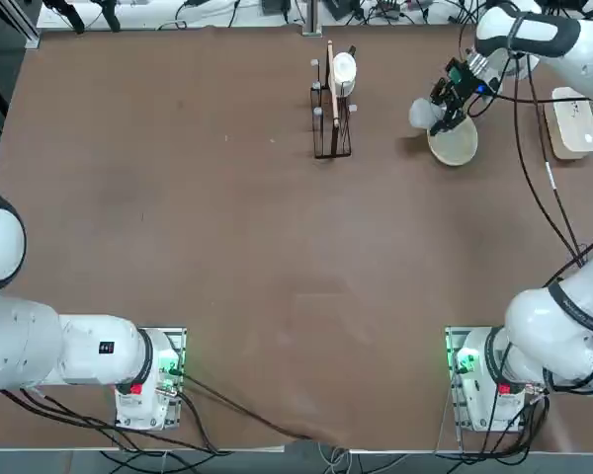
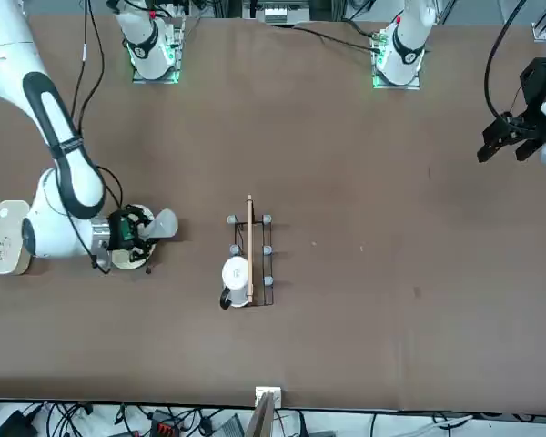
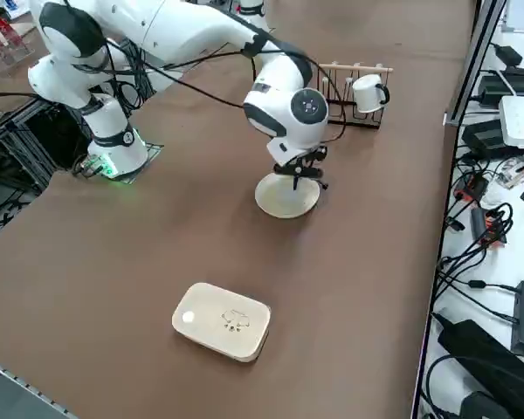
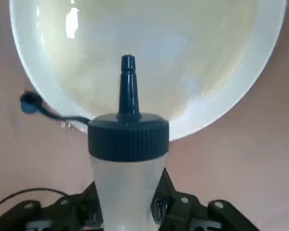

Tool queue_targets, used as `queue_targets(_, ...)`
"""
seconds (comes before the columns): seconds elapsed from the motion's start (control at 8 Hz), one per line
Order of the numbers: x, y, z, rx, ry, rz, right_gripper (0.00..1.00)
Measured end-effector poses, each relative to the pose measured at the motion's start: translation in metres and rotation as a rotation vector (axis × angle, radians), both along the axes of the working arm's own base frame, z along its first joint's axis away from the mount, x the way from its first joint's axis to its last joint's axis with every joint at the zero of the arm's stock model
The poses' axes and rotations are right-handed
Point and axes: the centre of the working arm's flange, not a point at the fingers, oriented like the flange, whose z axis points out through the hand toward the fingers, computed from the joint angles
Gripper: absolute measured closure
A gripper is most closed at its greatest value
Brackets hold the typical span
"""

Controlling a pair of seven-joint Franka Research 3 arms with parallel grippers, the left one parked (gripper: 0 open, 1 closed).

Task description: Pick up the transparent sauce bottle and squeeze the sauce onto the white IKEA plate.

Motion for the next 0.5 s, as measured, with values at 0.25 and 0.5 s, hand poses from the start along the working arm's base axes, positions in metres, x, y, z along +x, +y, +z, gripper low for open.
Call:
queue_targets(0.25,-0.005,-0.023,-0.001,0.041,0.012,0.013,0.59)
queue_targets(0.5,-0.012,-0.042,0.0,0.073,0.025,0.042,0.59)
